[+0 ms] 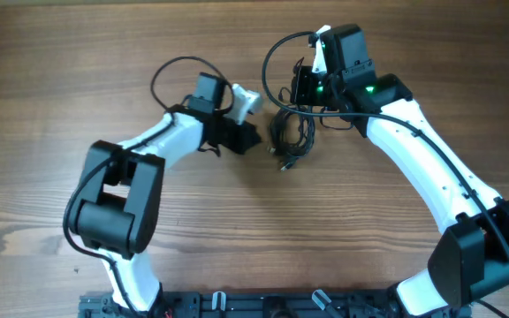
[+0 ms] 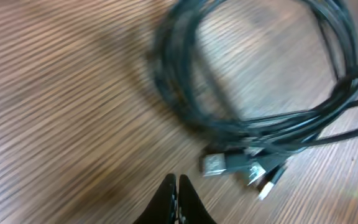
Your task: Untangle cables
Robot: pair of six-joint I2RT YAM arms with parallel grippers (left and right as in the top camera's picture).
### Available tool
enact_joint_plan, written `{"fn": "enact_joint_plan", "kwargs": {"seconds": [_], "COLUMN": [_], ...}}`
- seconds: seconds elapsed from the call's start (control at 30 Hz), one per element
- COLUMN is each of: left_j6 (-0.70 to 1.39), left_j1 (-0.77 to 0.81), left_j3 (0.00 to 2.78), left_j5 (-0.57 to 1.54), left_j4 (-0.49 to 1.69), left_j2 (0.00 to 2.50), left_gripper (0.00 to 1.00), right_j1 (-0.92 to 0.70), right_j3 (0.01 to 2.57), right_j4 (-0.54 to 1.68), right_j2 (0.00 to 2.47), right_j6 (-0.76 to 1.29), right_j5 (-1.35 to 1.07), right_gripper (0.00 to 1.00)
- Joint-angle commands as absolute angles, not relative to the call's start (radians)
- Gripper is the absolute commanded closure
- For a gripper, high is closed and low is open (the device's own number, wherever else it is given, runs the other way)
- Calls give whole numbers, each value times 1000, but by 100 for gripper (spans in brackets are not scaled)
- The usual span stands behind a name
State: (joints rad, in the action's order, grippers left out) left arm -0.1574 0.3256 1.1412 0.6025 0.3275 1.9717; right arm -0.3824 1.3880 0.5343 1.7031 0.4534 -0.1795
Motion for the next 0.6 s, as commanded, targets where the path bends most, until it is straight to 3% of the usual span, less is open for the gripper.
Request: {"fn": "enact_joint_plan", "kwargs": {"seconds": [0.0,0.13,0.23,0.33,0.4,0.43,0.47,0.57], "left_j6": [-176,-175,-169,-169,-168,-168,-168,-169], "left_j1": [266,280,299,314,327,332,333,340], "left_j3": [1131,1131,1131,1131,1131,1131,1131,1131], "left_j5": [646,796,794,717,631,616,616,615], "left_j4": [360,289,209,134,100,92,86,77], "left_j2": [1977,1977,1977,1977,1977,1977,1977,1977], "left_gripper": [82,0,0,11,13,13,13,13], "right_j1": [-378,-378,-378,-378,-378,-378,-378,-378], "right_j3": [1391,1391,1391,1391,1391,1391,1391,1391], "right_j4": [541,542,573,636,701,727,748,811], "right_j2": [1674,1674,1673,1673,1674,1674,1674,1675], "right_j6": [470,467,467,467,508,532,536,567], "right_j5": [-146,-146,-150,-157,-123,-79,-33,92], "right_gripper": [96,96,96,95,94,85,63,42]}}
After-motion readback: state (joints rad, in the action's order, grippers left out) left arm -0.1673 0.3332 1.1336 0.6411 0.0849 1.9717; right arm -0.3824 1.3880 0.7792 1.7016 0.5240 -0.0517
